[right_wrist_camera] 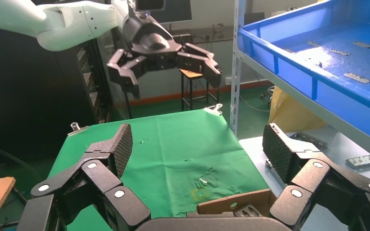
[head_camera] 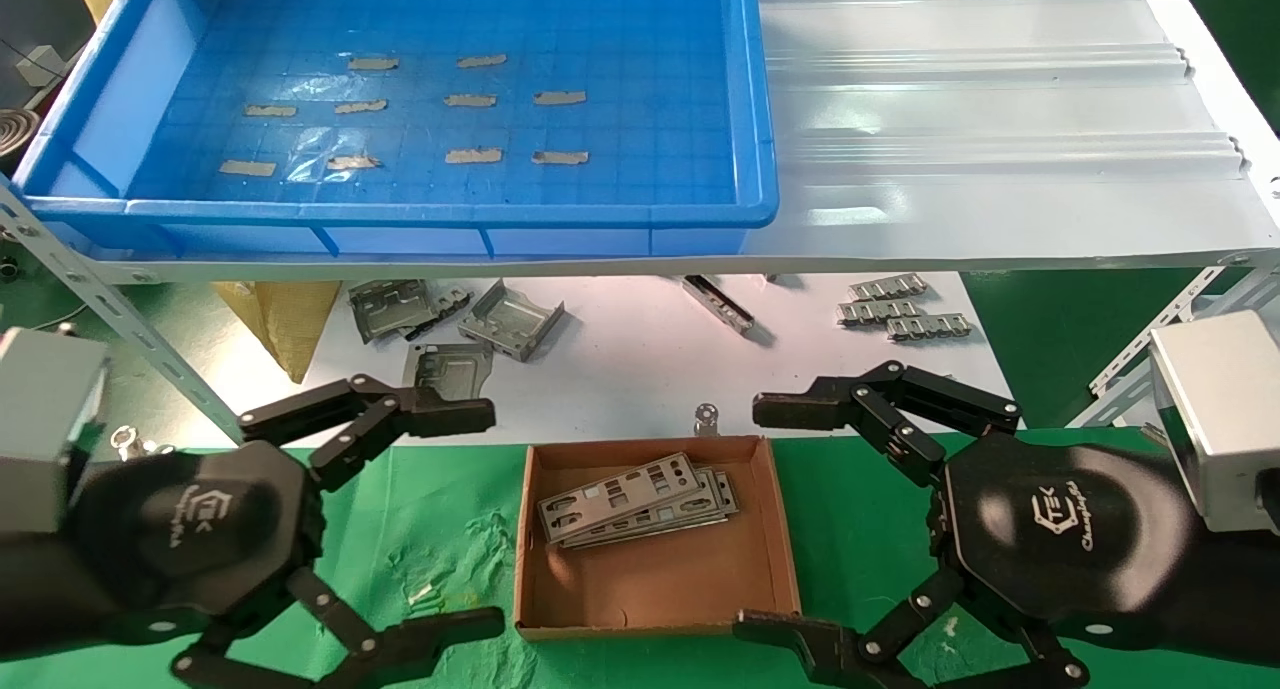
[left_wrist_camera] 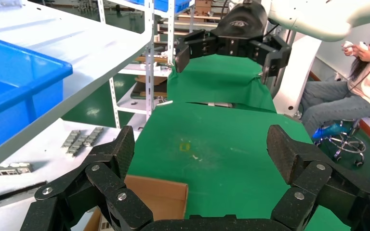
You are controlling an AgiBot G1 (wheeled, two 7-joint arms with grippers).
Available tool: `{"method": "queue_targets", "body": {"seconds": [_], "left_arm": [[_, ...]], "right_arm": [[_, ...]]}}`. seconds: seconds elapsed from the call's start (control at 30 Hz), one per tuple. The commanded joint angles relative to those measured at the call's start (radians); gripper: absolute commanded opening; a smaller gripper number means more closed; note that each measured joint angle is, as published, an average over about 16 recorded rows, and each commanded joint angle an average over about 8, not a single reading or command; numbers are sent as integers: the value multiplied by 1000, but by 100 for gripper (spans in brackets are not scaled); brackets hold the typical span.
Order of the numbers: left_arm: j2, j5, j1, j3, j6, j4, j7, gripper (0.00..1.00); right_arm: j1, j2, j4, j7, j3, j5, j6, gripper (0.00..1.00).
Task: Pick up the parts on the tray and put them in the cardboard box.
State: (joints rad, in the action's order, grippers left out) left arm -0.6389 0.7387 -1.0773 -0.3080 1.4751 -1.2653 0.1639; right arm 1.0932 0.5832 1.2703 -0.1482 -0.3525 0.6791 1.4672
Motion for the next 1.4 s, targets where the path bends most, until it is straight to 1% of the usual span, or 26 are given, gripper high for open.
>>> {"method": "queue_targets", "body": {"seconds": [0.03,0.3,1.4], "left_arm": [[12,-3,1,12,9,-8,11,100],[38,-13,4,40,29,-26,29,100],[27,-8,3,28,20,-18,23,100]], "right_arm": [[0,0,0,0,0,0,0,100],[0,0,0,0,0,0,0,100],[0,0,0,0,0,0,0,100]]}}
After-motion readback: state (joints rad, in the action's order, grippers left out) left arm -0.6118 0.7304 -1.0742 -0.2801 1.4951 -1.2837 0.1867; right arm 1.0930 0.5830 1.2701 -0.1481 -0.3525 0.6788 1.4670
